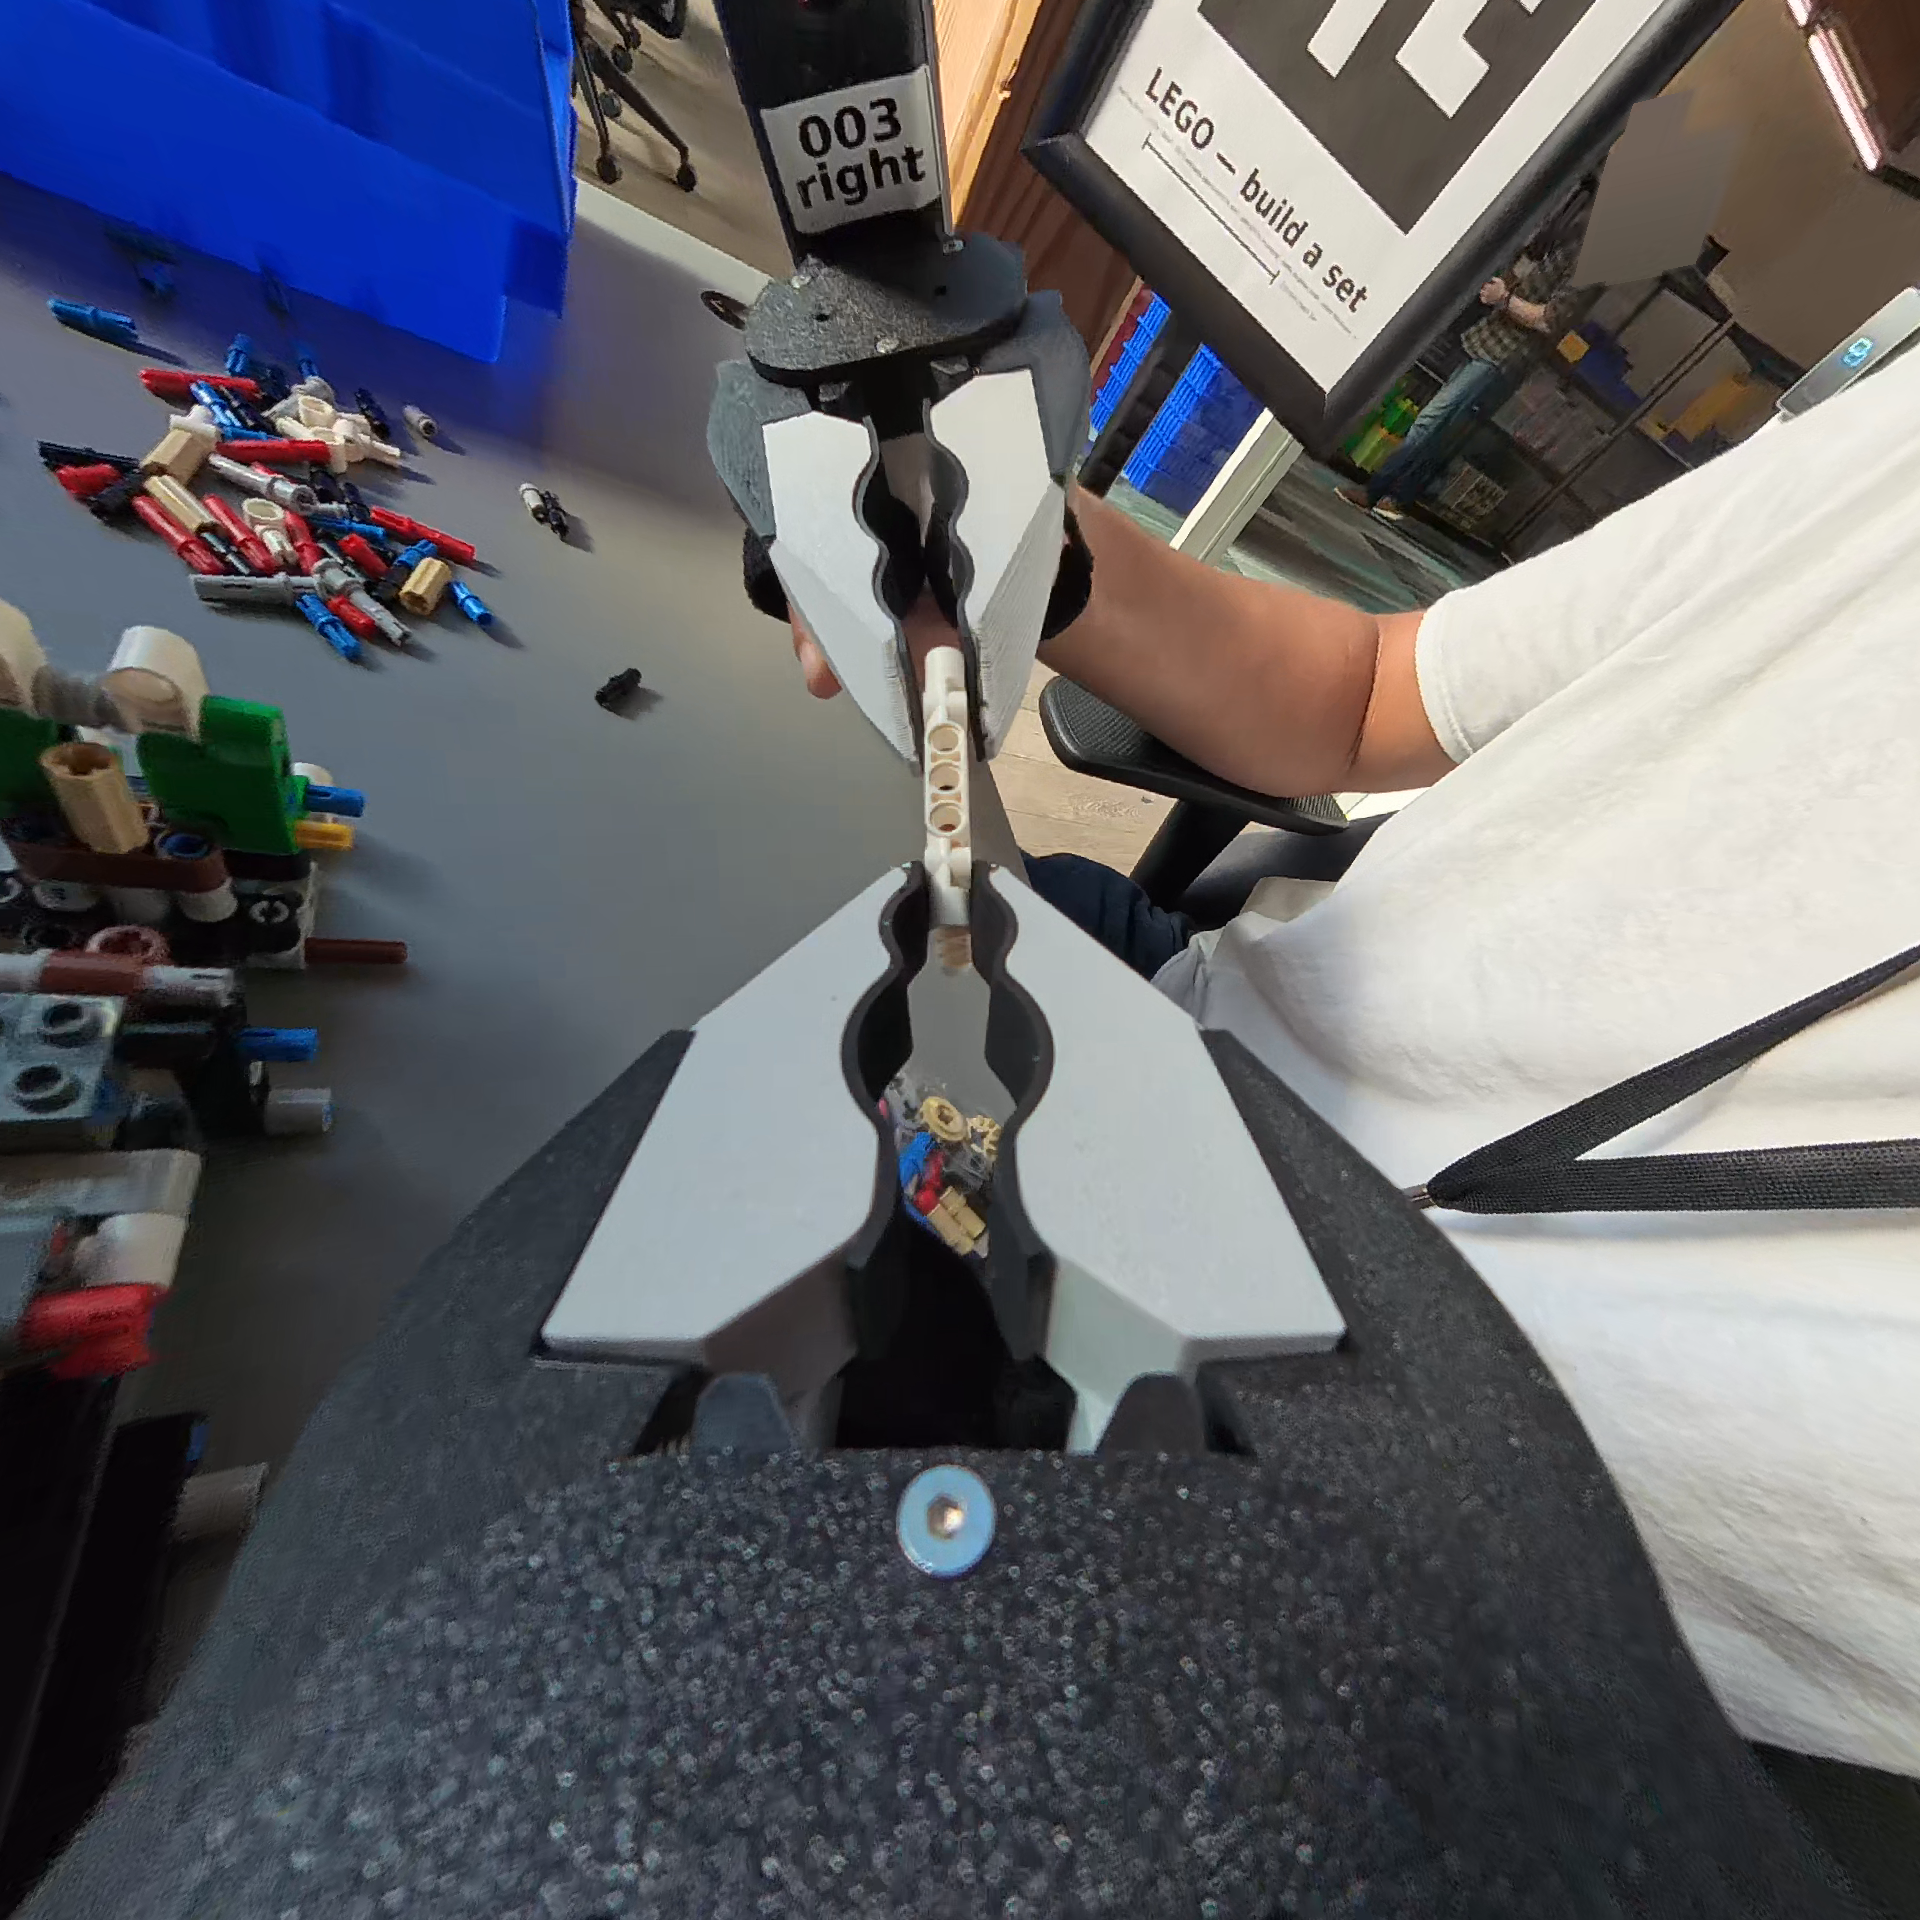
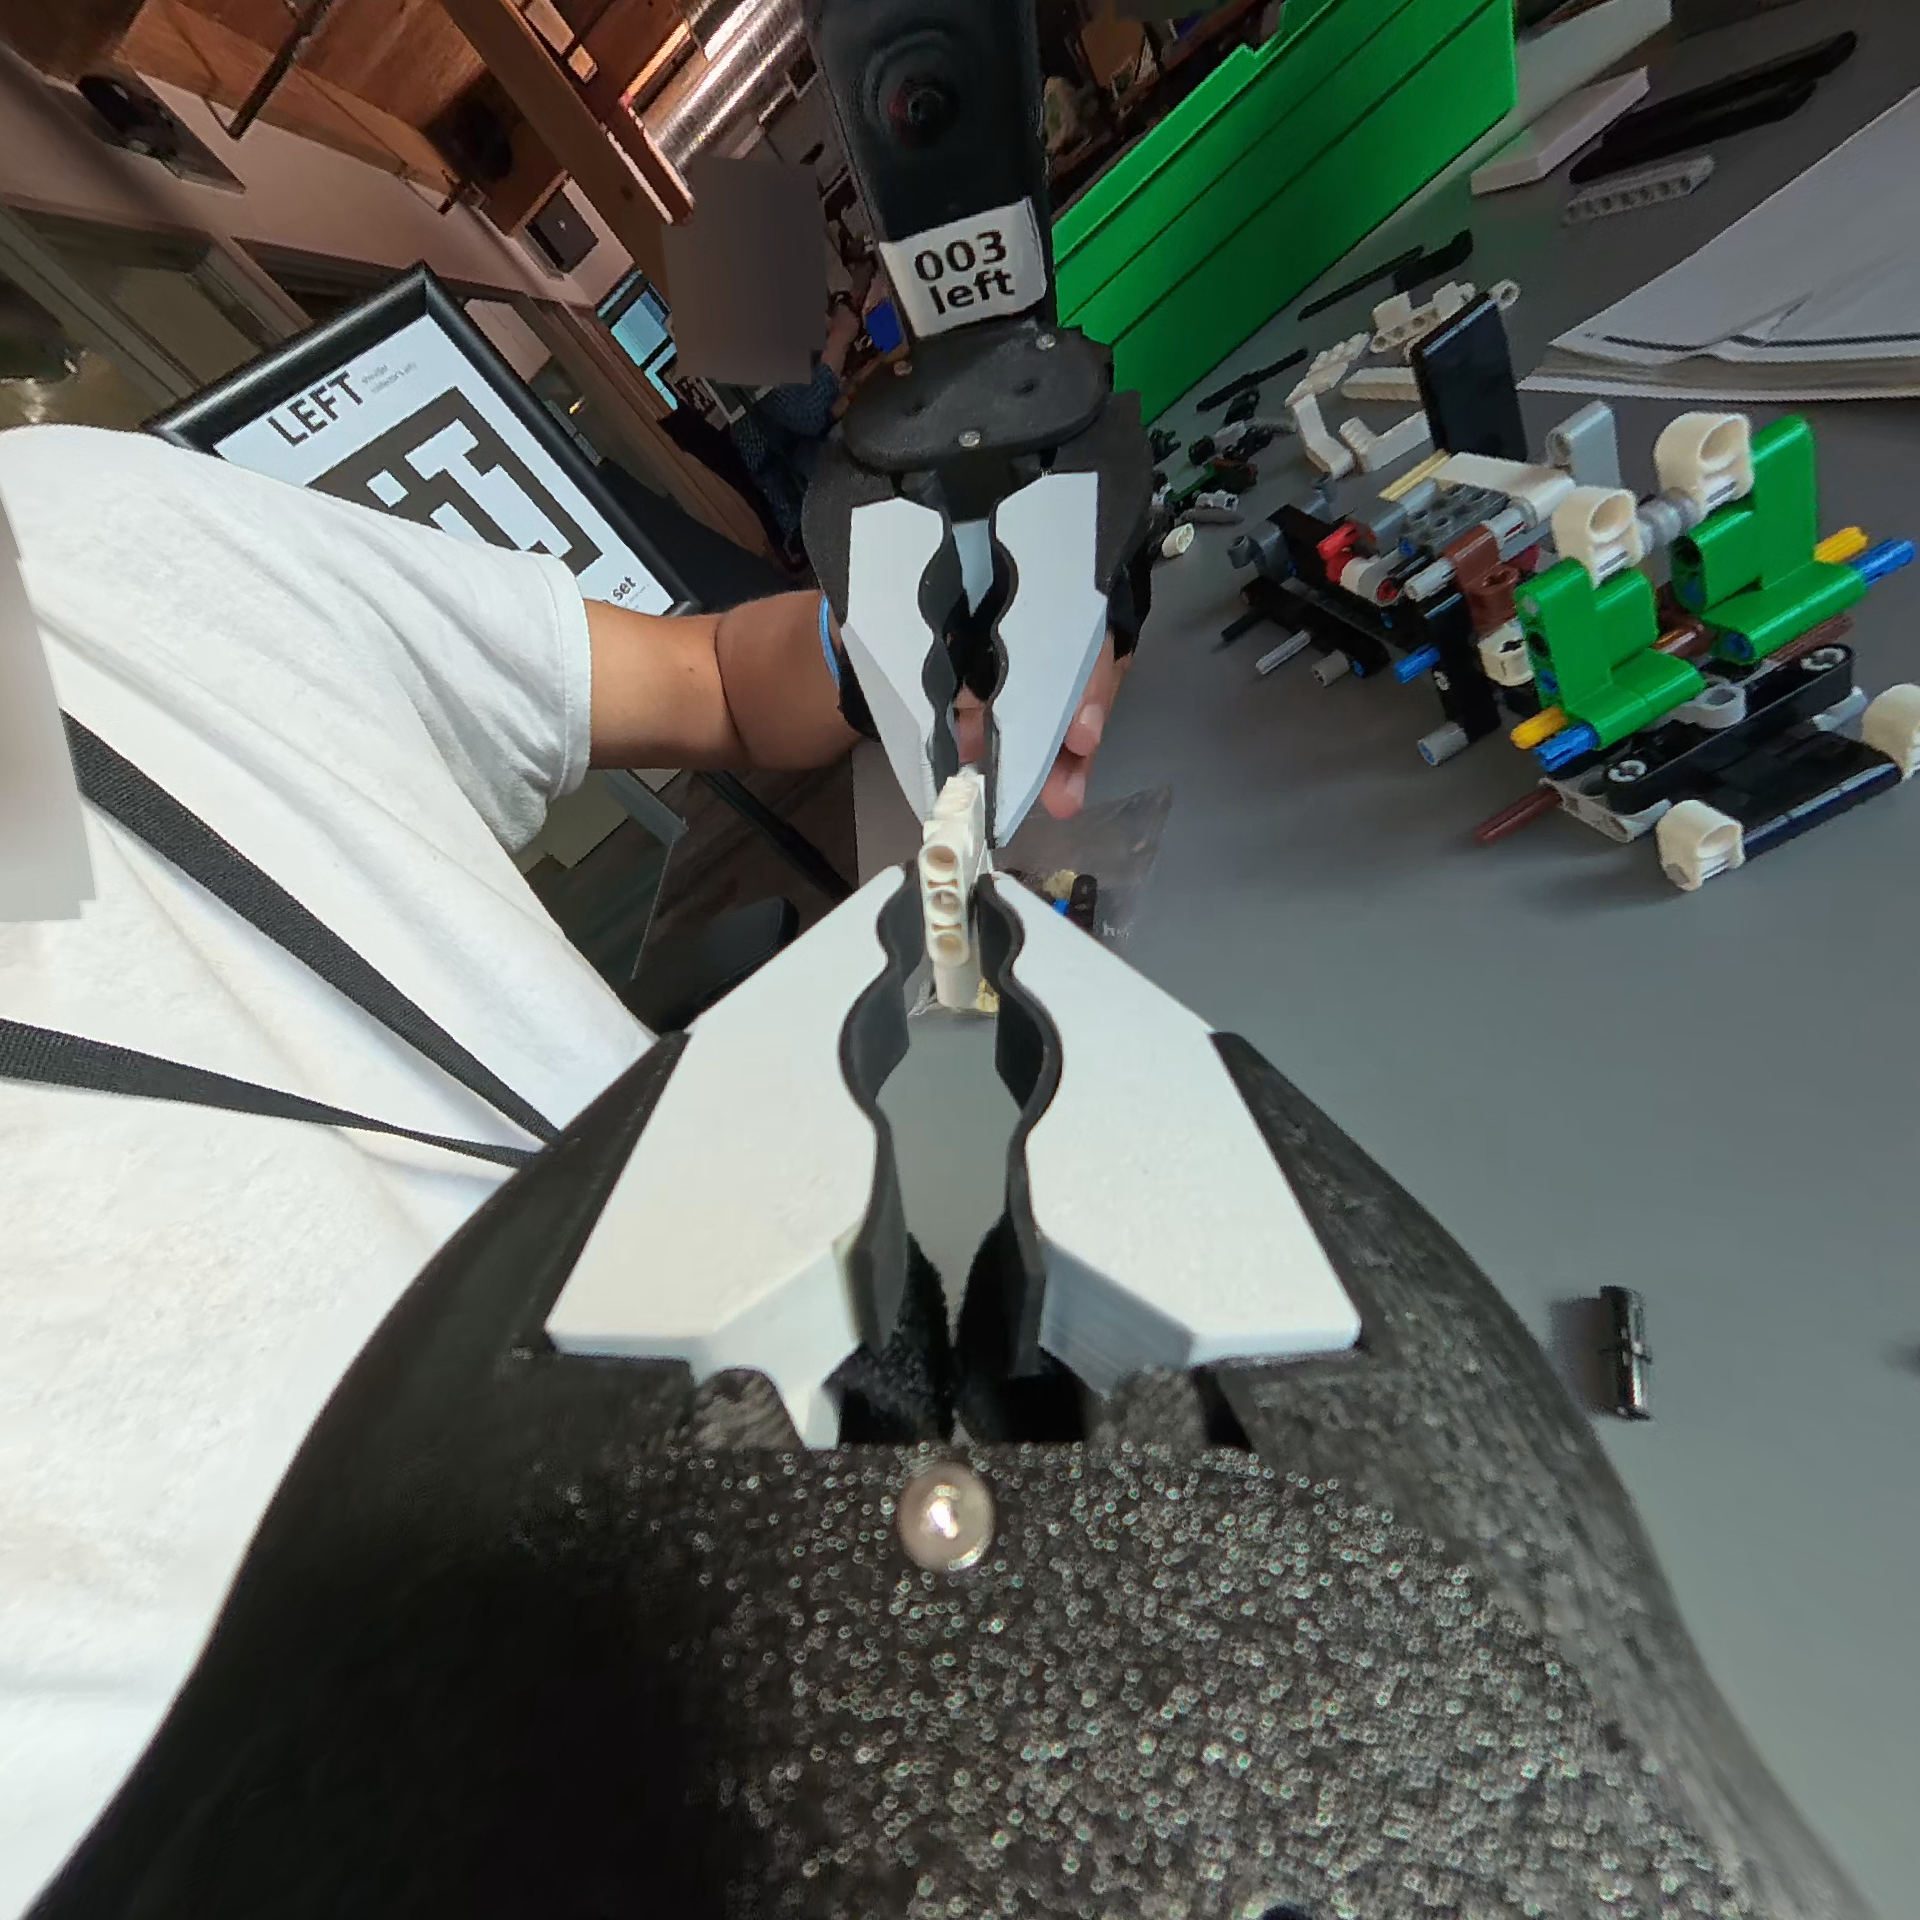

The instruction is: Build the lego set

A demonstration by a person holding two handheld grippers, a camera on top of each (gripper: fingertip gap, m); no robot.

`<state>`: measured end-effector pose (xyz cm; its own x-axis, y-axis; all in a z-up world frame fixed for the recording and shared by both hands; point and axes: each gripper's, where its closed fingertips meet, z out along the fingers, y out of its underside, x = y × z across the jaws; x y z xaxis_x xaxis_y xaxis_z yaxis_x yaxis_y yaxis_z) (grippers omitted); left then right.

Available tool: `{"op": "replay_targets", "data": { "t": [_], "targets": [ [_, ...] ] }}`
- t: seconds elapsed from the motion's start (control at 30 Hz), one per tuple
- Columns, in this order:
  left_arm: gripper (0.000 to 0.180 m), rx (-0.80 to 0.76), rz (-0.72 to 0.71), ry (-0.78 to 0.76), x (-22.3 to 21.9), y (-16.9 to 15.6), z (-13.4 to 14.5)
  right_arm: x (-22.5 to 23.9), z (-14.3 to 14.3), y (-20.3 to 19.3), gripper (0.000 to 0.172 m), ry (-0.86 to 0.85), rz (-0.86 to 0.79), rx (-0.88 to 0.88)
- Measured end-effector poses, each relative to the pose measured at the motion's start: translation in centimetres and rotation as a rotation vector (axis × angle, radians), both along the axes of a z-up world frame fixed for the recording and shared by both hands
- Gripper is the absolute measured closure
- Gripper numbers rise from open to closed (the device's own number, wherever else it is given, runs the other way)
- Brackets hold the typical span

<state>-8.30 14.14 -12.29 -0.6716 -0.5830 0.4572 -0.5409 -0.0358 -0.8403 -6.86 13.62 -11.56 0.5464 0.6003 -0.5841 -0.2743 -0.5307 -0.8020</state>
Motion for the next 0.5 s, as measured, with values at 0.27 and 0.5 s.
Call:
{"op": "replay_targets", "data": {
  "t": [0.27, 0.5],
  "targets": [
    [0.175, -0.023, 0.163, -0.002, 1.7, 3.4, 0.6, 2.1, 1.0, 1.0, 0.137, 0.014, -0.167, 0.070],
    [0.175, 0.202, 0.283, -0.001, 2.8, 5.5, -2.1, 7.3, -1.3, -1.5, 0.150, -0.346, -0.378, 0.031]
  ]
}}
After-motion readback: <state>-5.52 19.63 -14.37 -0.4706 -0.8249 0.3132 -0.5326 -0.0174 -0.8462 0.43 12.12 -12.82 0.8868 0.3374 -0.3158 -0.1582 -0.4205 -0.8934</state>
